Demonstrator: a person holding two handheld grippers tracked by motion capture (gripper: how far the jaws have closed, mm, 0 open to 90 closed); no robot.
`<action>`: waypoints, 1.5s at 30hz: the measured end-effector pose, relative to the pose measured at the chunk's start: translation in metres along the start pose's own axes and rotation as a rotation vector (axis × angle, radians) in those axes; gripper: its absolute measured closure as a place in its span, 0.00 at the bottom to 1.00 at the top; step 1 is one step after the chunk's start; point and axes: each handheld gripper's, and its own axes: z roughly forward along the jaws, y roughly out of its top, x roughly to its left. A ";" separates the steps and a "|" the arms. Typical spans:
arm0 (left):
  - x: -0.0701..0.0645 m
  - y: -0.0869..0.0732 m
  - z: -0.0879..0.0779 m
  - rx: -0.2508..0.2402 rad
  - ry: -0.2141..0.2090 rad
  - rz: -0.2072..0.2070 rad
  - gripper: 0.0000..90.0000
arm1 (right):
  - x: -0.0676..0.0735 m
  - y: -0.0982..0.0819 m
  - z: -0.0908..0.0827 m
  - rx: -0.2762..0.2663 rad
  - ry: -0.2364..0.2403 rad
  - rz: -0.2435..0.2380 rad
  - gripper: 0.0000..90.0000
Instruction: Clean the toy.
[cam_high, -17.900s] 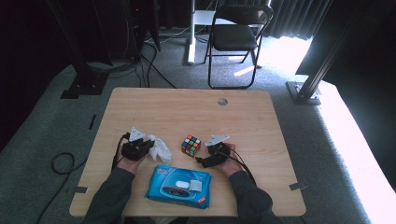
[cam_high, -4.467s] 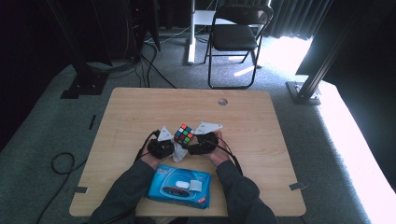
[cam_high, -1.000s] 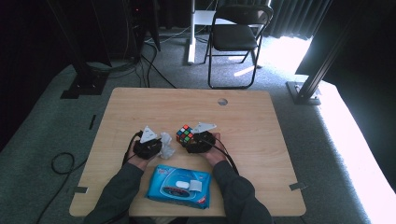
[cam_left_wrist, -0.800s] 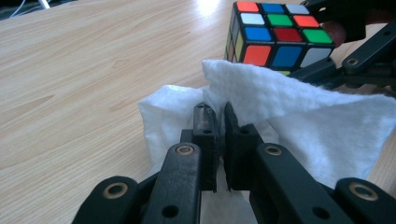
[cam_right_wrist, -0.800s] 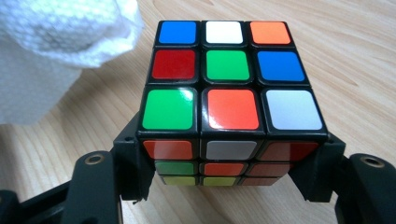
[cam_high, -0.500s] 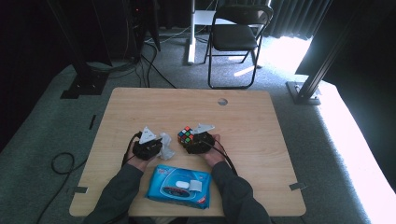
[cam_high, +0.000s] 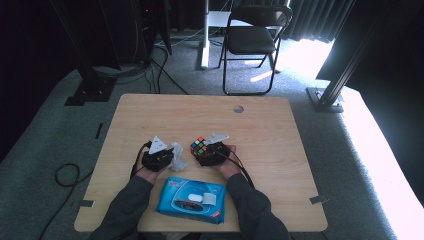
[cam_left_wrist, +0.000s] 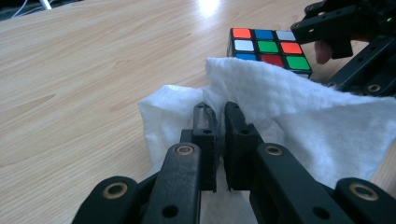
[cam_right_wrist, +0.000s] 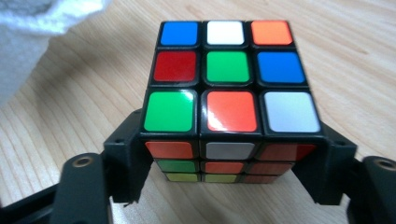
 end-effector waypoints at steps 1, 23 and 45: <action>0.000 0.000 0.000 0.000 0.001 0.000 0.94 | 0.000 0.000 -0.002 -0.007 0.009 0.005 0.31; 0.001 0.000 0.000 0.000 0.006 -0.003 0.93 | 0.001 0.003 -0.046 -0.182 0.029 -0.015 0.50; -0.001 0.000 0.000 -0.005 0.004 -0.001 0.93 | -0.021 0.009 -0.032 -0.143 0.060 0.256 0.80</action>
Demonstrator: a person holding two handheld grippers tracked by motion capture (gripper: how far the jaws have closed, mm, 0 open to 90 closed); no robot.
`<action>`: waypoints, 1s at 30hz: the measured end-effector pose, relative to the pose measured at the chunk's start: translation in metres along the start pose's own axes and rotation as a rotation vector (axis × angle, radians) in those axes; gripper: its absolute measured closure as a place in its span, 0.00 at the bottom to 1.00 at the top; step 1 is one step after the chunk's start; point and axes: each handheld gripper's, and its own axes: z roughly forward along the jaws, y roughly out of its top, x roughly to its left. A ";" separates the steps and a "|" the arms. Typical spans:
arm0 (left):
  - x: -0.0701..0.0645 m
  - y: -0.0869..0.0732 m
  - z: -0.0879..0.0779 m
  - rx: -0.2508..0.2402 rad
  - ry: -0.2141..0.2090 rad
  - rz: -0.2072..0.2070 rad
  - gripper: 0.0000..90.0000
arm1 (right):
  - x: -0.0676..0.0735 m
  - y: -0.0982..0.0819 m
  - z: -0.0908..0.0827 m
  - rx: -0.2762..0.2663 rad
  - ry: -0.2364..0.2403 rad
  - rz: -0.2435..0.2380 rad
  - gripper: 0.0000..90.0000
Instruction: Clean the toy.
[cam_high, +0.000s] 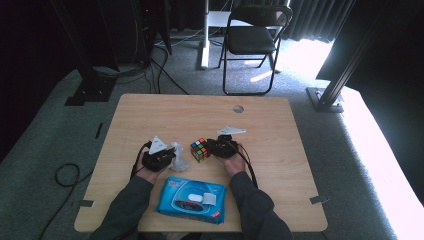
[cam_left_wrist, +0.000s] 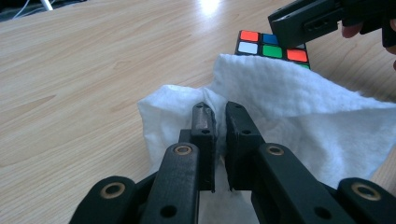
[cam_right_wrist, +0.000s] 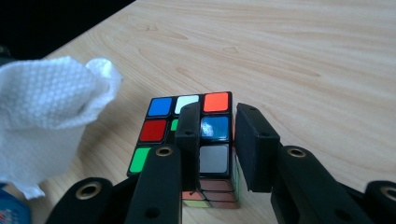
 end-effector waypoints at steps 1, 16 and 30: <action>0.000 0.000 0.000 -0.001 0.001 -0.001 0.93 | -0.001 0.000 0.000 0.001 0.007 0.016 0.80; 0.001 0.000 0.000 -0.003 0.001 -0.003 0.93 | -0.036 -0.008 -0.012 -0.057 0.017 0.264 0.86; 0.001 -0.001 0.001 0.002 -0.002 -0.003 0.92 | -0.030 -0.017 -0.027 -0.047 -0.010 -0.059 0.35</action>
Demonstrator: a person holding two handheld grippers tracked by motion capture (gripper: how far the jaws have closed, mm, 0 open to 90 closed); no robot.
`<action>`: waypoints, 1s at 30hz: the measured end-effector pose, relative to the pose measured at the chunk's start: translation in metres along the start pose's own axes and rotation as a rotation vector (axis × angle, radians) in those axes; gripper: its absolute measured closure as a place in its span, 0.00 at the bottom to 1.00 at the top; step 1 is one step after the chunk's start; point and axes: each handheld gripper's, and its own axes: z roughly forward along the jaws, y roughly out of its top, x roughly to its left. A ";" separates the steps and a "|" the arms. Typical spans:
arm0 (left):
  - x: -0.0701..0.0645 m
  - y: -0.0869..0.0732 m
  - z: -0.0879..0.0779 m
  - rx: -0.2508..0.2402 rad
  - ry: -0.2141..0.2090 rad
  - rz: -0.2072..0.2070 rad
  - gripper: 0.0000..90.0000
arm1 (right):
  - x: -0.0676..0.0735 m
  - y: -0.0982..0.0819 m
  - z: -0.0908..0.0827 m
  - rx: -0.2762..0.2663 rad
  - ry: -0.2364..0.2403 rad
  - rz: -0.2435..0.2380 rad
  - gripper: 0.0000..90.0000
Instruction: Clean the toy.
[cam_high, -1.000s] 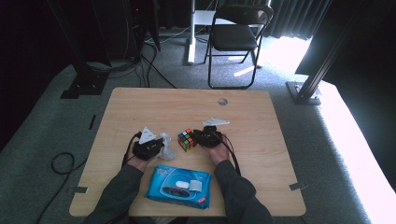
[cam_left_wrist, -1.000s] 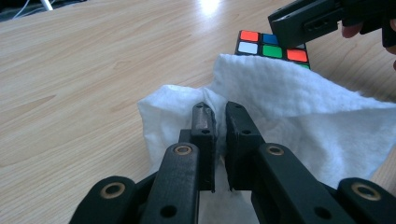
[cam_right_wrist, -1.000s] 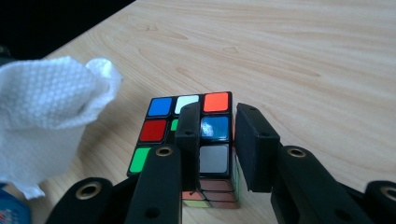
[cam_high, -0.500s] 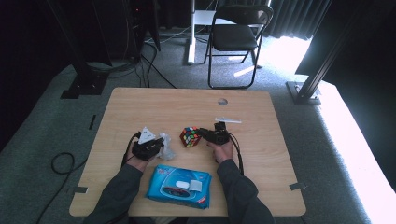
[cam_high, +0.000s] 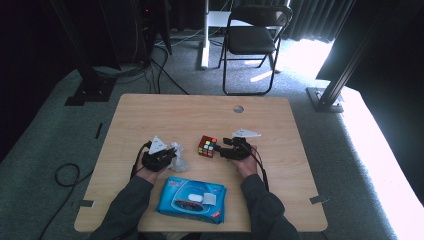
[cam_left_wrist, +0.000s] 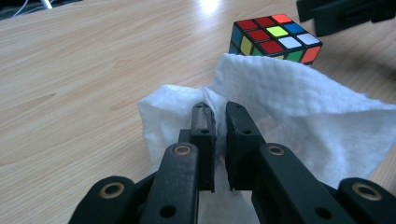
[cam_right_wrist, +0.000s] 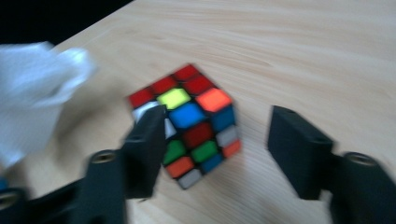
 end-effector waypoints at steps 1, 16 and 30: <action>0.000 0.000 0.000 0.001 -0.001 -0.002 0.92 | 0.003 0.002 0.001 0.014 0.011 -0.040 0.30; -0.001 0.000 0.001 0.003 -0.007 0.001 0.92 | 0.004 0.014 0.035 0.135 0.042 -0.221 0.16; 0.000 0.000 -0.001 -0.002 -0.004 -0.001 0.92 | 0.001 0.010 0.046 0.203 0.049 -0.251 0.20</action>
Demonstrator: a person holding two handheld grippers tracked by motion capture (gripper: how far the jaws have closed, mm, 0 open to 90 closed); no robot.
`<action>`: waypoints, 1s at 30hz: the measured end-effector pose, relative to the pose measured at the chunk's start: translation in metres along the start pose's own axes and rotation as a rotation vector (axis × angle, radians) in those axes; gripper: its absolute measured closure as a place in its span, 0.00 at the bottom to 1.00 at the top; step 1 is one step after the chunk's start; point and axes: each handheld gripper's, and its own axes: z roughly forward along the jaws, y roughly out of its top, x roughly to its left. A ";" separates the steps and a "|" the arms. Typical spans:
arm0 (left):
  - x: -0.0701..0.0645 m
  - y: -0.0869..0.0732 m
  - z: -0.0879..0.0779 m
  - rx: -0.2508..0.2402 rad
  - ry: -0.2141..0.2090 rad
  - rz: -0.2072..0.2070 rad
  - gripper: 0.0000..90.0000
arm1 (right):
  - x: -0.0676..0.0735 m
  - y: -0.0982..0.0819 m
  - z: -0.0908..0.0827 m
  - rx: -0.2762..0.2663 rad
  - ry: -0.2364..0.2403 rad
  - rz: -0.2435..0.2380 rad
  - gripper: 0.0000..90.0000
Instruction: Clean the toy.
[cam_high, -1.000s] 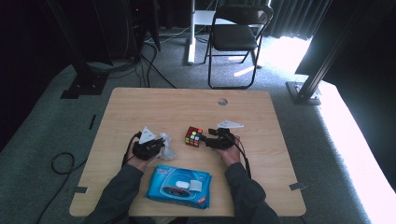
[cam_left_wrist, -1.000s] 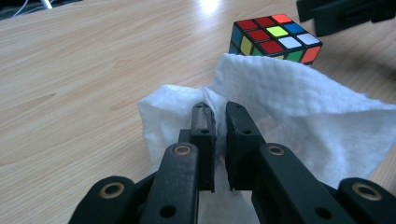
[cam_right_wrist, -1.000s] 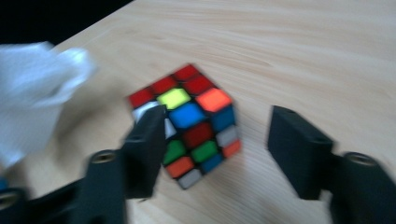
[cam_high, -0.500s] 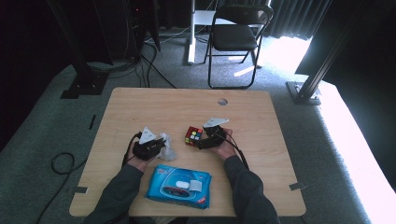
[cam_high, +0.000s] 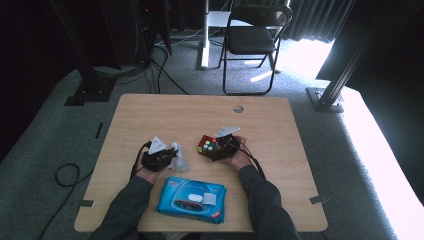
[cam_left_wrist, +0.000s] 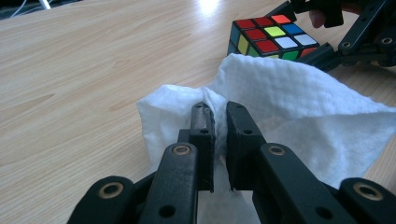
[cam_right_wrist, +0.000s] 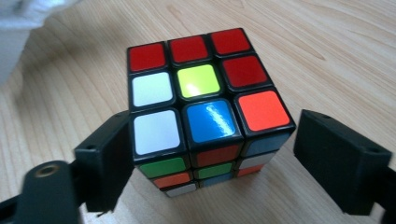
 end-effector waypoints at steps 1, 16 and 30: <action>0.000 0.000 0.000 -0.001 -0.001 0.000 0.92 | 0.001 0.000 0.000 -0.005 -0.003 -0.006 0.24; 0.001 0.001 -0.002 -0.004 0.003 0.001 0.92 | 0.005 -0.003 -0.007 -0.047 -0.032 -0.005 0.38; -0.002 0.011 -0.005 -0.014 -0.001 0.012 0.93 | 0.021 0.004 -0.011 -0.045 0.011 -0.042 0.38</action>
